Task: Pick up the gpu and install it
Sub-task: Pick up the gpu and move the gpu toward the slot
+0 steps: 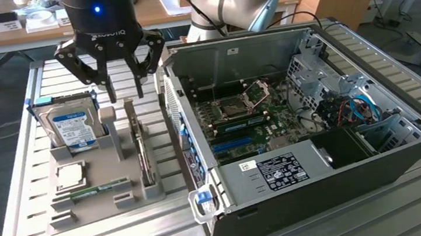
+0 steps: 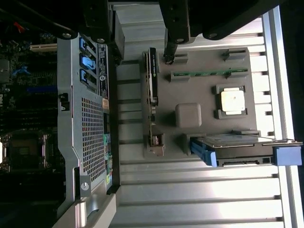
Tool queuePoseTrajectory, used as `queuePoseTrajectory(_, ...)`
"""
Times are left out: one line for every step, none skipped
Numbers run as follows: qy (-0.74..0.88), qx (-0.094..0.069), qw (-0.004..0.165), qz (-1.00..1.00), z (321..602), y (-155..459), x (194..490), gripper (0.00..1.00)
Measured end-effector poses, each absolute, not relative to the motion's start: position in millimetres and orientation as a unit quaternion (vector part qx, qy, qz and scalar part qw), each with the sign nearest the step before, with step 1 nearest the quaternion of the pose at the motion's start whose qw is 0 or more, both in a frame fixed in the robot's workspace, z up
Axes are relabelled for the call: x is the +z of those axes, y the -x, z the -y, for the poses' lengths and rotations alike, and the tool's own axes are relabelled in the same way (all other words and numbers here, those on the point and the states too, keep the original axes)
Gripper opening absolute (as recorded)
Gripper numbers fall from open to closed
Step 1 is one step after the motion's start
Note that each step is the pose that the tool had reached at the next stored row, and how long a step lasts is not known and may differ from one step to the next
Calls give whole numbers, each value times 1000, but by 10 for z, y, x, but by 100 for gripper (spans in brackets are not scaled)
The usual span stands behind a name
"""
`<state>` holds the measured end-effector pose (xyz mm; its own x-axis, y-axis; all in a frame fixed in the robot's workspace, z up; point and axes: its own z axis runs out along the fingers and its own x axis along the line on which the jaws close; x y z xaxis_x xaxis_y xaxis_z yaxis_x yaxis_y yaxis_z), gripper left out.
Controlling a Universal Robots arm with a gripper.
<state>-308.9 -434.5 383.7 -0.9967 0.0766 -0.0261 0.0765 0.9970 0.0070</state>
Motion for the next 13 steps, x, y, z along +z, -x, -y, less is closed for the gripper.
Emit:
queuePoseTrajectory(-38, 3, 13, -999, 4345, 3089, 3819, 47)
queuePoseTrajectory(-38, 3, 13, -999, 4345, 3089, 3801, 47)
queuePoseTrajectory(-38, 3, 13, -999, 4345, 3089, 3783, 47)
queuePoseTrajectory(-38, 3, 13, -999, 4345, 3088, 3765, 47)
queuePoseTrajectory(-38, 3, 13, -999, 4345, 3088, 3745, 47)
queuePoseTrajectory(-38, 3, 13, -999, 4345, 3089, 3727, 47)
queuePoseTrajectory(-38, 3, 13, -999, 4345, 3088, 3710, 47)
queuePoseTrajectory(-38, 3, 13, -999, 4345, 3089, 3692, 47)
queuePoseTrajectory(-38, 3, 13, -999, 4345, 3089, 3674, 47)
queuePoseTrajectory(-38, 3, 13, -999, 4345, 3088, 3656, 47)
queuePoseTrajectory(-38, 3, 13, -999, 4345, 3088, 3637, 47)
queuePoseTrajectory(-38, 3, 13, -999, 4345, 3088, 3618, 47)
queuePoseTrajectory(-38, 3, 13, -999, 4345, 3088, 3600, 47)
